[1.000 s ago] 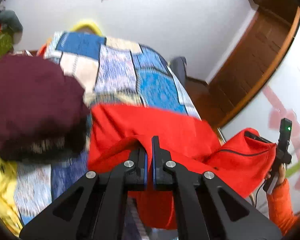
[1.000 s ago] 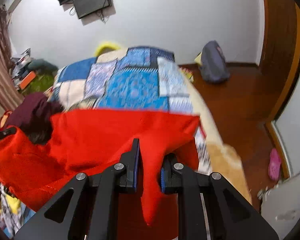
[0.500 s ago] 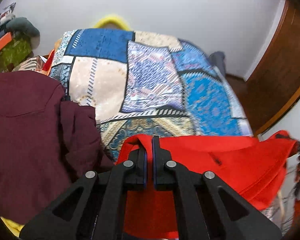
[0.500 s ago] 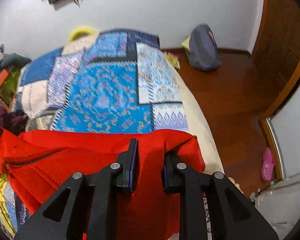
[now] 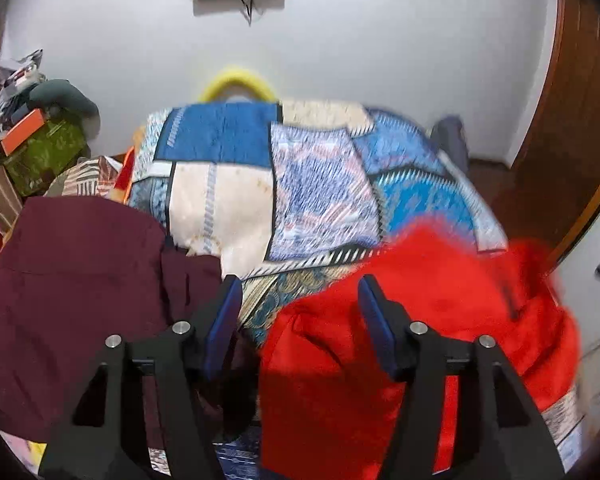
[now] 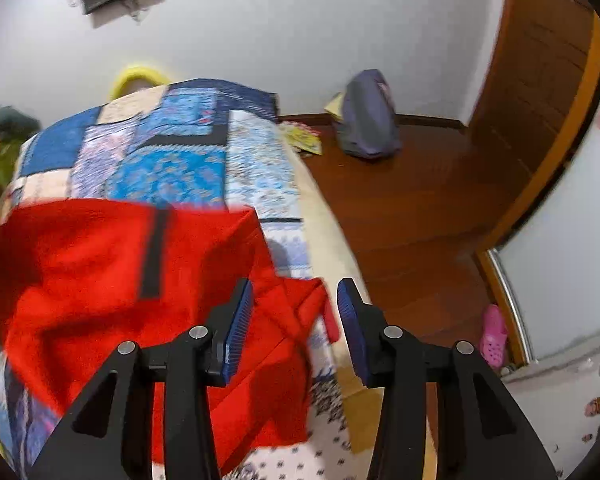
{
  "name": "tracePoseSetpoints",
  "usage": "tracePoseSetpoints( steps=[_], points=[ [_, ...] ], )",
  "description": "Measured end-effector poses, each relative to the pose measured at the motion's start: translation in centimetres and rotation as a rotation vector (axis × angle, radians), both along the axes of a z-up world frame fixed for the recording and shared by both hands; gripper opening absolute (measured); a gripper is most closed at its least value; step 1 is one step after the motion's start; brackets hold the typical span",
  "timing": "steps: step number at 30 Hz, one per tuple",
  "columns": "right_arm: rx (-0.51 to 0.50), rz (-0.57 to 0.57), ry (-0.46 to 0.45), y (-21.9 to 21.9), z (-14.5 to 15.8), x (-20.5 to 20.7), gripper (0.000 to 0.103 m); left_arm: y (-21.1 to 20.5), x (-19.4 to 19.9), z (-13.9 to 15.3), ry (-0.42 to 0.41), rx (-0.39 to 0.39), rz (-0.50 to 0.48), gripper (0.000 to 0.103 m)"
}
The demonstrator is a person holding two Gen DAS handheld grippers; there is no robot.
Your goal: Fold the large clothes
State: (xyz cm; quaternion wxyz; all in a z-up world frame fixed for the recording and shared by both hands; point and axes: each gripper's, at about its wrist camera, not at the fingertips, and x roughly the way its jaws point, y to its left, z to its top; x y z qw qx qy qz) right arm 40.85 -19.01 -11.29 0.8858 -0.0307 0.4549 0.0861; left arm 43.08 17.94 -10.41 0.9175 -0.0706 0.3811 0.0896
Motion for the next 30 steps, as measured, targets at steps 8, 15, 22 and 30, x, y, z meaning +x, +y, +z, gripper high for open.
tracePoseSetpoints(
  steps=[8,15,22,30],
  points=[
    [-0.012,0.187,0.059,6.3,-2.9,-1.9,0.041,-3.9,-1.1,-1.2,0.065,0.033,-0.13,0.059],
    [-0.07,0.256,0.175,9.8,-9.1,-2.5,0.041,-8.3,-1.0,-9.3,0.254,0.084,-0.259,0.06],
    [-0.014,0.208,0.149,6.4,-10.5,-4.6,0.057,-7.3,-2.5,-12.7,0.233,0.086,-0.238,0.077],
    [0.034,0.198,0.146,6.8,-8.5,-3.8,0.057,-6.7,-3.9,-12.6,0.218,0.068,-0.215,0.079]
  ],
)
